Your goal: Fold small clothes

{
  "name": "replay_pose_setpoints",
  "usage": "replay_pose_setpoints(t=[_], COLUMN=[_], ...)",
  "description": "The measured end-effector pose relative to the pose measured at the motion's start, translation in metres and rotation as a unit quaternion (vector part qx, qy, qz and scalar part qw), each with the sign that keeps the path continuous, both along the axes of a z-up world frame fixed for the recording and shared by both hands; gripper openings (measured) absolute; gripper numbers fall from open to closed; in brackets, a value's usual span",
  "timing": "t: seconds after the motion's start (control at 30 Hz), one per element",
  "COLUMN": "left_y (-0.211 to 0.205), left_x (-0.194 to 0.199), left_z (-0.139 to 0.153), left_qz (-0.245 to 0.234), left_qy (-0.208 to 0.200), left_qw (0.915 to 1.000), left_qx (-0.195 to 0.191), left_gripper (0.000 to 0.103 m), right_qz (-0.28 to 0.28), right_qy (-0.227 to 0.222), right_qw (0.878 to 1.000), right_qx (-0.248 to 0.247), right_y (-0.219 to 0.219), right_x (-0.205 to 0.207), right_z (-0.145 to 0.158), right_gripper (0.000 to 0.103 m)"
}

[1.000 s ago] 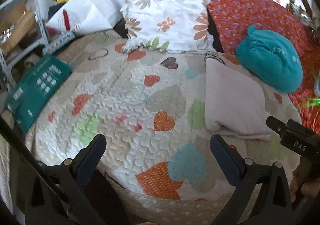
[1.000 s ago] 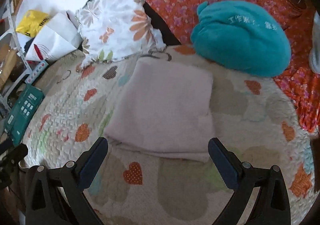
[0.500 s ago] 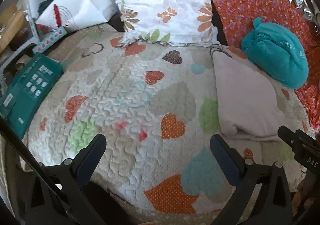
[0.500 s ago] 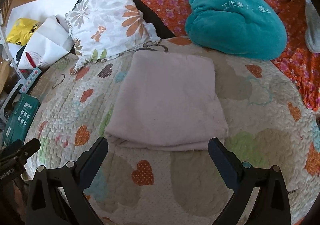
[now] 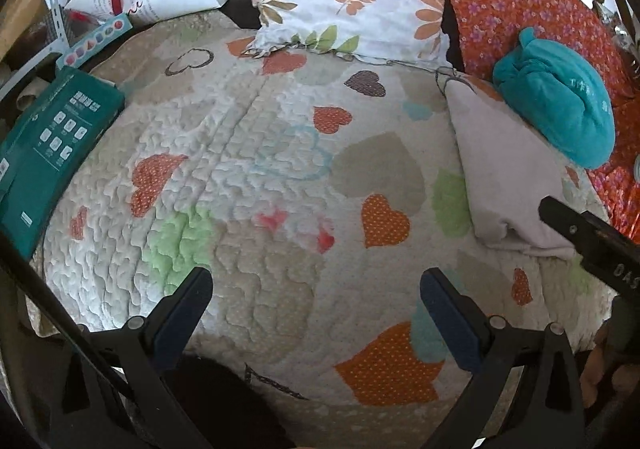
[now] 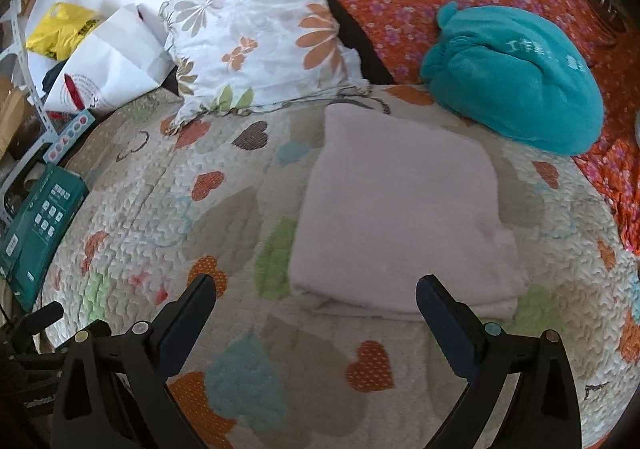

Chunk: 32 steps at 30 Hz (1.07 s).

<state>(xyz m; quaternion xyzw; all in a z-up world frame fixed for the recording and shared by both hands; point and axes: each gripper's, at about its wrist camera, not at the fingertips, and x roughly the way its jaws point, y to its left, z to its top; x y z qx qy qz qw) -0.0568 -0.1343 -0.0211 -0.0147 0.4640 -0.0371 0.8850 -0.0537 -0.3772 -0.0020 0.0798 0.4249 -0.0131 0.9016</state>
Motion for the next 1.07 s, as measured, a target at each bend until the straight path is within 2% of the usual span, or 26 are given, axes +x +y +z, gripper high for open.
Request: replay_pose_setpoints(t=[0.27, 0.43, 0.7, 1.07], left_y=[0.001, -0.005, -0.034, -0.063], left_x=[-0.003, -0.007, -0.009, 0.019], left_z=[0.002, 0.002, 0.003, -0.001], left_qz=[-0.004, 0.004, -0.004, -0.016], left_qy=[0.000, 0.003, 0.008, 0.011], left_qw=[1.0000, 1.0000, 0.9997, 0.9997], left_qx=[0.002, 0.003, 0.025, 0.015], left_gripper=[0.103, 0.103, 0.103, 0.103], right_qz=[0.001, 0.004, 0.002, 0.020], right_qy=[-0.003, 0.002, 0.007, 0.015], right_qw=[1.000, 1.000, 1.000, 0.999], right_qx=[-0.012, -0.009, 0.001, 0.035], right_y=[0.007, -0.004, -0.029, -0.037], right_x=[-0.001, -0.009, -0.026, -0.014], right_z=[0.002, -0.001, -0.009, -0.010], right_gripper=[0.102, 0.102, 0.102, 0.102])
